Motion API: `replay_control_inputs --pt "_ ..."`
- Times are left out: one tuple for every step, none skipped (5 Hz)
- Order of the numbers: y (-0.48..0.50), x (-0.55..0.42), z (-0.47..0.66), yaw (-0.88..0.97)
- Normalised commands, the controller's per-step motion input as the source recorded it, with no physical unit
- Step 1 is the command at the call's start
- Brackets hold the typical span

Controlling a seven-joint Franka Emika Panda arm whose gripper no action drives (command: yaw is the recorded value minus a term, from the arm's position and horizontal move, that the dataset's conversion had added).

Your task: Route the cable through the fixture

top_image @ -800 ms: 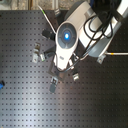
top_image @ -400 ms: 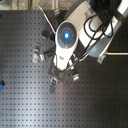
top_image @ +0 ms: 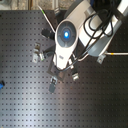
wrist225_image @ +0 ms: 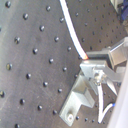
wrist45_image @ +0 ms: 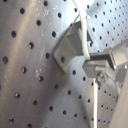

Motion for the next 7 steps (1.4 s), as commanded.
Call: replay_control_inputs --pt "-0.202 -0.123 -0.16 0.0" --pt "-0.307 -0.221 -0.25 -0.02" --pt "0.079 -0.175 -0.17 0.0" --pt "0.446 0.34 -0.15 0.09" --pt "0.348 0.498 0.0 0.29" --pt "-0.051 0.024 0.0 -0.03" --pt "-0.248 -0.232 0.0 -0.47"
